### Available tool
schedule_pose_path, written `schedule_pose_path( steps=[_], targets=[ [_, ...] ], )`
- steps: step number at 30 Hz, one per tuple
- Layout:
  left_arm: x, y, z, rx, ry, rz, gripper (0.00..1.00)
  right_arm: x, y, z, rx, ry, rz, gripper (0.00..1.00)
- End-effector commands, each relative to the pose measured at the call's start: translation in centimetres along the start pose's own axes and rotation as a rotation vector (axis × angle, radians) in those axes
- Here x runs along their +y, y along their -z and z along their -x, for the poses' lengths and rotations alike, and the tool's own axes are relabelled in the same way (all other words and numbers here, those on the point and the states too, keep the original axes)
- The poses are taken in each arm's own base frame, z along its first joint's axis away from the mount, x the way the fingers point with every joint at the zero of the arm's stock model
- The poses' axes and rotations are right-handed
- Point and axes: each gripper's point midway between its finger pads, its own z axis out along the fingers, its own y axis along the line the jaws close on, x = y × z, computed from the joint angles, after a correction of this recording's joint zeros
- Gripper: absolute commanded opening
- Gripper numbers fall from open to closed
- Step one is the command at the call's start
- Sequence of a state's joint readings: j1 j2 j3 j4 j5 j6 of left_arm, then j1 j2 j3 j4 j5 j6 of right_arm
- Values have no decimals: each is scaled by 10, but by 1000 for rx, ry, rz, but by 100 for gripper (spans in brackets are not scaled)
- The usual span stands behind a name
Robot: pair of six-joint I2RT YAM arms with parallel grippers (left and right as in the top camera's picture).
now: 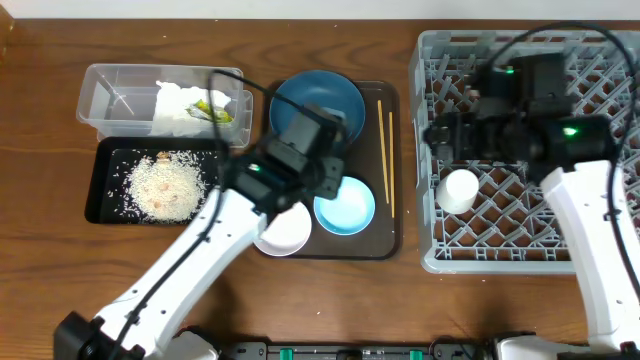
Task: Sort waste into correct bins and load items into the dishwasher rack
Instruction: 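Grasp the blue plate rim with the right gripper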
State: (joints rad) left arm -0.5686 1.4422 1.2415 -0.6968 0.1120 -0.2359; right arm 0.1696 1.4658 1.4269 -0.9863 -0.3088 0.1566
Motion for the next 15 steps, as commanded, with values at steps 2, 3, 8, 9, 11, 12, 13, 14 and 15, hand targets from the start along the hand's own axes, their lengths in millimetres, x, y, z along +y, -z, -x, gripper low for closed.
schedule_pose_path(
  steps=[2, 3, 8, 9, 11, 12, 13, 14, 15],
  targets=[
    [13, 17, 11, -4, 111, -116, 52, 41, -37, -12, 82, 80, 64, 85],
    [22, 19, 11, 7, 142, -128, 52, 44, -45, -14, 98, 84, 55, 85],
    [64, 23, 1, 47, 211, -64, 52, 56, -91, -31, 179, 113, 10, 85],
    [73, 25, -1, 57, 225, -51, 52, 57, -100, -31, 184, 105, 4, 85],
    [83, 27, -5, 67, 250, -34, 52, 58, -115, -27, 170, 58, -8, 84],
    [89, 28, -6, 70, 268, -25, 52, 58, -125, -21, 147, 14, -16, 82],
    [93, 29, -6, 69, 278, -19, 52, 57, -132, -16, 126, -21, -26, 81],
    [97, 29, -6, 67, 287, -14, 52, 54, -140, -10, 97, -64, -45, 79],
    [100, 30, -6, 64, 294, -10, 53, 50, -148, -5, 73, -103, -69, 79]
  ],
)
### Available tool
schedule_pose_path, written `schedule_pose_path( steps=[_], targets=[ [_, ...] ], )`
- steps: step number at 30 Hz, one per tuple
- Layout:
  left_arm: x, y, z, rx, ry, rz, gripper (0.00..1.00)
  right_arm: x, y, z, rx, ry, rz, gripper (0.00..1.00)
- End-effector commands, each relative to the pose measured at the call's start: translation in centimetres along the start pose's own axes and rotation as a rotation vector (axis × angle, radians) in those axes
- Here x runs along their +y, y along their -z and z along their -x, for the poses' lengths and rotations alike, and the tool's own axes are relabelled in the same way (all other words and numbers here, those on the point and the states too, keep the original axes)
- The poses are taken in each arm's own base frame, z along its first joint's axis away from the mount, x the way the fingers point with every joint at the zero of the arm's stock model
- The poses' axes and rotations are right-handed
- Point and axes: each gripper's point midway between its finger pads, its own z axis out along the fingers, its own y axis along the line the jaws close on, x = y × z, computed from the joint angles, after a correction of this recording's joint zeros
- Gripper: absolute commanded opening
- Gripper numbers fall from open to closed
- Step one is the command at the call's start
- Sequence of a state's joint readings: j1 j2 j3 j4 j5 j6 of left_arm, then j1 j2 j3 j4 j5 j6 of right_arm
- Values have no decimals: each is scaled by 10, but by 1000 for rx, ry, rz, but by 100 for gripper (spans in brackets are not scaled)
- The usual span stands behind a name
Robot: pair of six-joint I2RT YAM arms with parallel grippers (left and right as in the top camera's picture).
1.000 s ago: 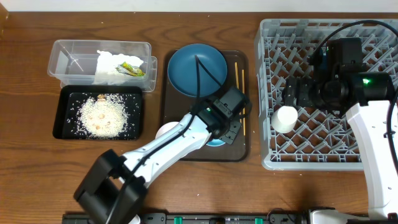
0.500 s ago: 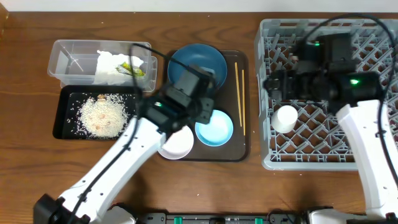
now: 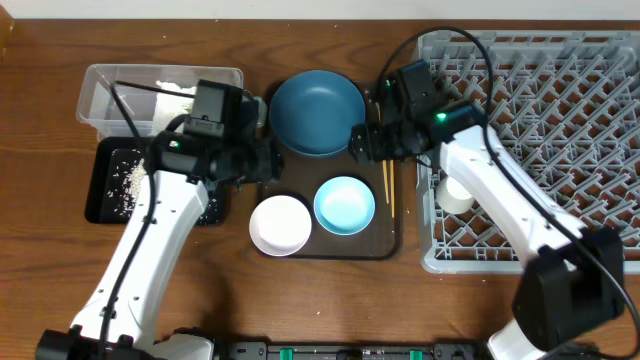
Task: Sort waste into correct bins and load items into the dishwasher rack
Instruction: 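Grasp the blue plate rim with the right gripper, then lift the blue plate and carry it into the dish rack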
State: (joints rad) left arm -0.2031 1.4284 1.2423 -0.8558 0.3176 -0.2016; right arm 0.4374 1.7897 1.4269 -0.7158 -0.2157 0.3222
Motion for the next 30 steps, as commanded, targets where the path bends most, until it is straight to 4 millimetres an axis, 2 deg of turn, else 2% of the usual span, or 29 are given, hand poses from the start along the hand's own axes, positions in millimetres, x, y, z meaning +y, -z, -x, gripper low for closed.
schedule_pose_path(
  steps=[1, 4, 8, 11, 14, 19, 20, 23, 25, 27, 30],
  targets=[
    [4, 10, 9, -31, -2, -14, 53, -14, -18, 15, -66, -184, -90, 78],
    [10, 10, 11, -40, 4, 13, 58, -23, -44, 22, -100, -252, -134, 72],
    [19, 11, 11, -44, 7, 67, 60, -30, -75, 22, -102, -285, -146, 67],
    [27, 11, 12, -54, 8, 108, 61, -32, -93, 24, -111, -290, -135, 58],
    [33, 12, 14, -63, 9, 145, 61, -33, -102, 25, -115, -290, -130, 47],
    [37, 13, 16, -72, 8, 168, 61, -33, -108, 24, -114, -287, -129, 20],
    [37, 13, 16, -72, 8, 168, 61, -34, -113, 22, -109, -286, -131, 18],
    [37, 13, 15, -68, 9, 169, 74, -37, -124, 16, -91, -290, -138, 17],
    [37, 13, 15, -68, 9, 169, 79, -40, -131, 10, -72, -308, -143, 11],
    [37, 13, 15, -68, 9, 169, 80, -39, -132, 9, -62, -310, -130, 3],
    [37, 13, 15, -68, 9, 169, 82, -37, -130, 12, -69, -309, -126, 1]
  ],
)
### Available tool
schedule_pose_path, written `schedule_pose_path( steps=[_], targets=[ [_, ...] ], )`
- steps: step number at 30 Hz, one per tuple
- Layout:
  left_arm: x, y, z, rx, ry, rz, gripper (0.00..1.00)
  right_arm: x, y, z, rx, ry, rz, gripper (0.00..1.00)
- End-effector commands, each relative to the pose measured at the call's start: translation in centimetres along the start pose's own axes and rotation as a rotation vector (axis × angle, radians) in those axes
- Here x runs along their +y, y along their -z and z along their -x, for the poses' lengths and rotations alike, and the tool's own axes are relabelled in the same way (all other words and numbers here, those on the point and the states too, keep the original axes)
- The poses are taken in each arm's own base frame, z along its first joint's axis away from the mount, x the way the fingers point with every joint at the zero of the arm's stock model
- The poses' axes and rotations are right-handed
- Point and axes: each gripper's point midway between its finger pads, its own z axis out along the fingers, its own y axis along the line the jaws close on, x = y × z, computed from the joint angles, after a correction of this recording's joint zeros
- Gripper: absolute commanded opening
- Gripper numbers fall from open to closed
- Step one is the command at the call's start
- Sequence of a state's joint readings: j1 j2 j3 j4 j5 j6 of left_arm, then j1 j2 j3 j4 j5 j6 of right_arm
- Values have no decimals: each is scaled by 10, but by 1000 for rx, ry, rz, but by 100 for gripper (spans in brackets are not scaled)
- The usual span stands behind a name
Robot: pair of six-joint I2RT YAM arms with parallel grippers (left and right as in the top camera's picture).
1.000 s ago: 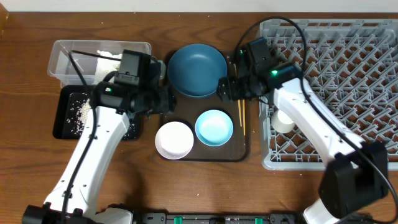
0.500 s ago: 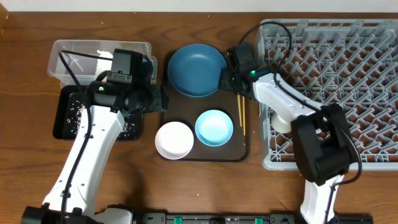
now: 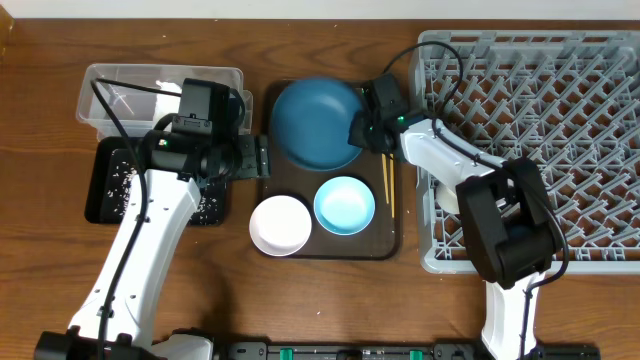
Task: Sort waste into correct bins and load items into the dishwasher rack
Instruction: 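Lift the blue plate and carry it into the dish rack, then carry the blue plate to the rack's far side and set it down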
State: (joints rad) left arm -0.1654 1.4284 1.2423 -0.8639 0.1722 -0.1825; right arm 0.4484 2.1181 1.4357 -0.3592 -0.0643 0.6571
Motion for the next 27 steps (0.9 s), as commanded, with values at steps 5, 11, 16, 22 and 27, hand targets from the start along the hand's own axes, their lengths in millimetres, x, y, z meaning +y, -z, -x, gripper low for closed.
schedule_pose_path(
  steps=[5, 11, 16, 22, 27],
  targets=[
    [2, 7, 7, -29, -5, 12, 86, 3, -1, -5, 22, 13, -17, 1],
    [2, 7, 7, -29, -5, 12, 87, 4, 50, 43, -62, 33, 1, 1],
    [2, 7, 7, -29, -5, 12, 87, -34, 137, 111, -281, -8, -111, 1],
    [2, 7, 6, -28, -5, 12, 88, -137, 253, 163, -596, -91, -550, 1],
    [2, 7, 7, -29, -5, 12, 88, -216, 340, 174, -759, -145, -1018, 1]
  ],
)
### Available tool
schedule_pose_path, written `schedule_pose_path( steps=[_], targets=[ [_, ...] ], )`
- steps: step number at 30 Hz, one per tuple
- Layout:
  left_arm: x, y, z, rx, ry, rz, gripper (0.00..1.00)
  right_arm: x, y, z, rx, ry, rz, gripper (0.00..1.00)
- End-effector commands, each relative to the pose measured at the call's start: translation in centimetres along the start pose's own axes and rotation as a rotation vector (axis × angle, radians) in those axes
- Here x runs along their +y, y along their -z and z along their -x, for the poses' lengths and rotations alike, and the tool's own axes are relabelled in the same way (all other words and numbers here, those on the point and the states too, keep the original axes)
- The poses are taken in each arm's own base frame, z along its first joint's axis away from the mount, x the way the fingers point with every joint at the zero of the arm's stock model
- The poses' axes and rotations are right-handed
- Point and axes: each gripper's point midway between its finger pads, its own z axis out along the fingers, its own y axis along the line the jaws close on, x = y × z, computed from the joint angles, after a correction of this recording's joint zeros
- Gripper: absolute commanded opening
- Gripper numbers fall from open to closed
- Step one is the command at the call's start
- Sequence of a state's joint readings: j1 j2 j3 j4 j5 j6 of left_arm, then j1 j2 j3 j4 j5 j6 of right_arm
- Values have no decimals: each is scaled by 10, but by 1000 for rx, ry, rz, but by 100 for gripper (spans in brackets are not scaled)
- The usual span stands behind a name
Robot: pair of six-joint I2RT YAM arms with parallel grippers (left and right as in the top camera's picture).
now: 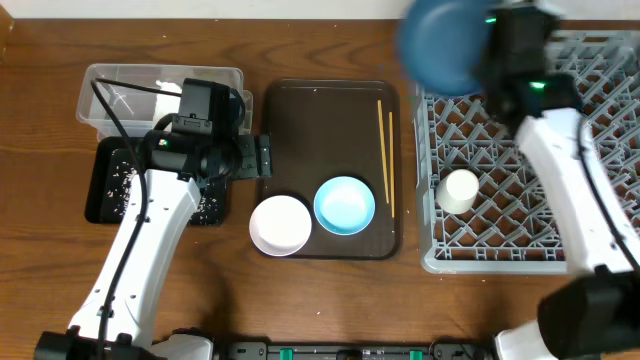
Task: Sort waste into correct bins and load items into the dishwasher rack
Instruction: 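Carry the blue plate to the rack's far side and set it down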
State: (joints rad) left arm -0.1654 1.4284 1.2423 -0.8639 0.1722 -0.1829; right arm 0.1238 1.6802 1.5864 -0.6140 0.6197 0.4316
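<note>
A dark blue bowl (438,42) hangs high above the far left corner of the grey dishwasher rack (560,160), looming large and blurred in the overhead view. My right gripper (480,52) is shut on its rim. The brown tray (310,125) carries a light blue bowl (345,205), a white bowl (280,225) and a pair of chopsticks (385,150). A white cup (460,190) lies in the rack. My left gripper (262,157) stands open at the tray's left edge, holding nothing.
A clear plastic bin (125,95) with white waste sits at the far left. In front of it lies a black tray (105,185) with scattered rice, partly under my left arm. The rack fills the right side of the table.
The dark blue bowl has left the tray and is now held up over the rack's far left corner by my right gripper. The left arm has not moved.
First my left arm was over the tray's bowls and my right over the rack. Then the left was by the bins and the right reached beside the dark blue bowl. The right then sat at the bowl's rim, and now holds it aloft.
</note>
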Motion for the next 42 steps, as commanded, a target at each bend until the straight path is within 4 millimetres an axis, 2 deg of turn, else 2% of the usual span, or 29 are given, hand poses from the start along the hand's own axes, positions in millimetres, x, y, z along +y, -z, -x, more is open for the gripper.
schedule_pose_path(
  steps=[1, 4, 12, 17, 21, 24, 30, 42],
  targets=[
    [2, 7, 7, -29, -5, 12, 88, -81, -1, 34, -148, 89, -427, 1],
    [2, 7, 7, -29, -5, 12, 88, -105, -14, 46, -155, 152, -510, 1],
    [2, 7, 6, -28, -5, 12, 88, -146, -63, 65, -135, 353, -672, 1],
    [2, 7, 7, -29, -5, 12, 88, -166, -93, 55, -35, 547, -743, 1],
    [2, 7, 7, -29, -5, 12, 88, -173, -112, 45, 22, 642, -765, 1],
    [2, 7, 7, -29, -5, 12, 88, -173, -119, 42, 30, 657, -763, 1],
    [2, 7, 7, -29, -5, 12, 88, -165, -119, 41, 23, 666, -740, 1],
    [2, 7, 7, -29, -5, 12, 88, -131, -119, 10, 120, 828, -642, 1]
  ],
)
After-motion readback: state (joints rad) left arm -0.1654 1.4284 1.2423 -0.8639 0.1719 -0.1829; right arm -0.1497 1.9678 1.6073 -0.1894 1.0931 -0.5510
